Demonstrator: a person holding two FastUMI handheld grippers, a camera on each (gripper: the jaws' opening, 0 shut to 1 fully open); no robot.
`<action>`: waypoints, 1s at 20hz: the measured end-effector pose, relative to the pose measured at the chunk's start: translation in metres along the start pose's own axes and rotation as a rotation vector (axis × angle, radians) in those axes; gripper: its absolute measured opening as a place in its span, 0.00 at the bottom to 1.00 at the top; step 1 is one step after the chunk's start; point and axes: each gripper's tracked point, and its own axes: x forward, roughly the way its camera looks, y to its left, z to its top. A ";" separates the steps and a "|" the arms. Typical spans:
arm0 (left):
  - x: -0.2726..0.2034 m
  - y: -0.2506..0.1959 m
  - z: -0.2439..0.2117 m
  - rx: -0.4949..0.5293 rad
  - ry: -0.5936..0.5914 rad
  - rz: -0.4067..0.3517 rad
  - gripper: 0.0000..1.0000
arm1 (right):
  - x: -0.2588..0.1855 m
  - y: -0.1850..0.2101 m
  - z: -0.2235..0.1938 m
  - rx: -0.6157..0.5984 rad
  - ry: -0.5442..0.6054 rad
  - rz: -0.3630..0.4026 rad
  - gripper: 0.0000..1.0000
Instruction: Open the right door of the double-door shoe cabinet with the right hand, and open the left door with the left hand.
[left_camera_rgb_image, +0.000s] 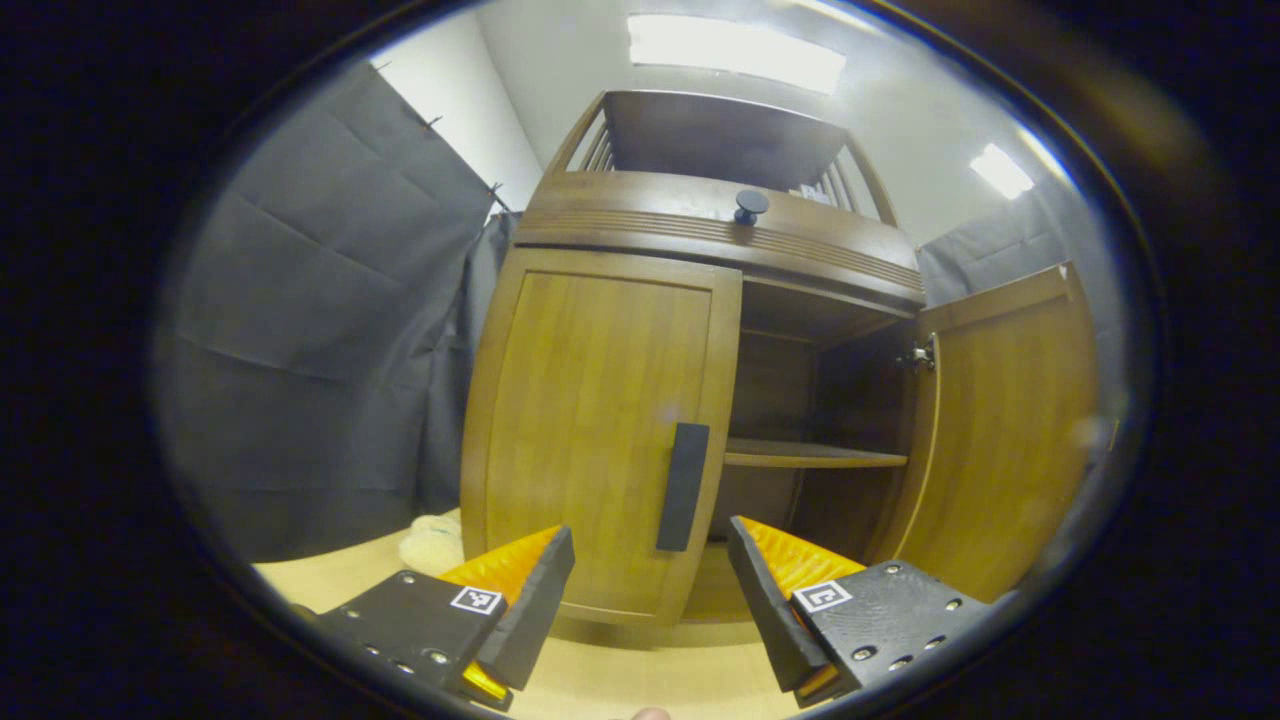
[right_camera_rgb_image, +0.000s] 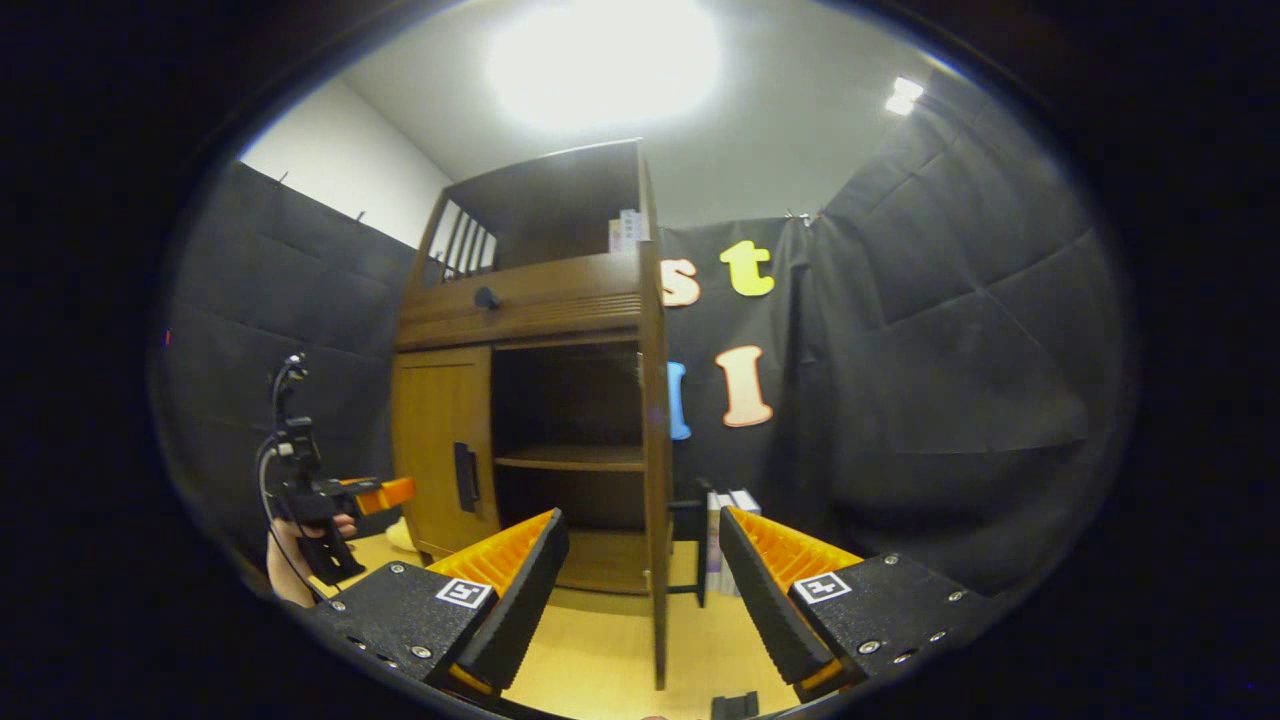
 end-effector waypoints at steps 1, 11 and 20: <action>0.000 -0.001 -0.002 -0.010 0.007 -0.022 0.89 | 0.003 0.022 0.004 0.000 -0.010 0.046 0.93; 0.004 -0.001 0.000 0.054 -0.002 -0.109 0.83 | 0.091 0.078 -0.034 -0.087 0.085 -0.037 0.95; 0.016 -0.005 -0.003 0.082 0.028 -0.125 0.89 | 0.141 0.081 -0.062 -0.127 0.125 -0.091 0.95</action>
